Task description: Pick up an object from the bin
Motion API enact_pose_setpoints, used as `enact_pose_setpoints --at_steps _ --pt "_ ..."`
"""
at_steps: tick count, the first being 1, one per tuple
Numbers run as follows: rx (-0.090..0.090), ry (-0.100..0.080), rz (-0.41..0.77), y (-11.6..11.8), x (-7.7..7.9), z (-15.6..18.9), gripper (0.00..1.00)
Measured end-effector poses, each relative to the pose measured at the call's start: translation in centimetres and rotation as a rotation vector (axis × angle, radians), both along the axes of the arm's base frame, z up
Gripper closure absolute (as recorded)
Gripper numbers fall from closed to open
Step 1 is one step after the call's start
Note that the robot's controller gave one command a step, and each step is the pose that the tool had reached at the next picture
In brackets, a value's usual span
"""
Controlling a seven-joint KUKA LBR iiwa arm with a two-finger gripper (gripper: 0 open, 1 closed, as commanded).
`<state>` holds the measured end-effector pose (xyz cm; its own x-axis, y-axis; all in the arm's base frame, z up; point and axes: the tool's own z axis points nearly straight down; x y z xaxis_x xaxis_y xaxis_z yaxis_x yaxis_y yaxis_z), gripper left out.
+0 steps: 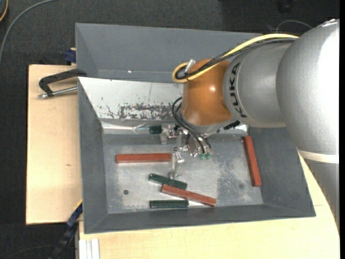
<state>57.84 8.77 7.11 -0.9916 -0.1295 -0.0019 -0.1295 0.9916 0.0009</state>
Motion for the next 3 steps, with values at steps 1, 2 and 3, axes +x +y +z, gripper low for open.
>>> enact_pose_setpoints --at_steps 1,2,3 --pt "0.0 0.0 0.0 0.0 0.0 0.0 1.0" --pt "-0.002 -0.009 0.431 -1.7 -1.9 12.6 1.0" --pt "0.0 -0.007 0.66 7.2 -1.4 16.9 1.0"
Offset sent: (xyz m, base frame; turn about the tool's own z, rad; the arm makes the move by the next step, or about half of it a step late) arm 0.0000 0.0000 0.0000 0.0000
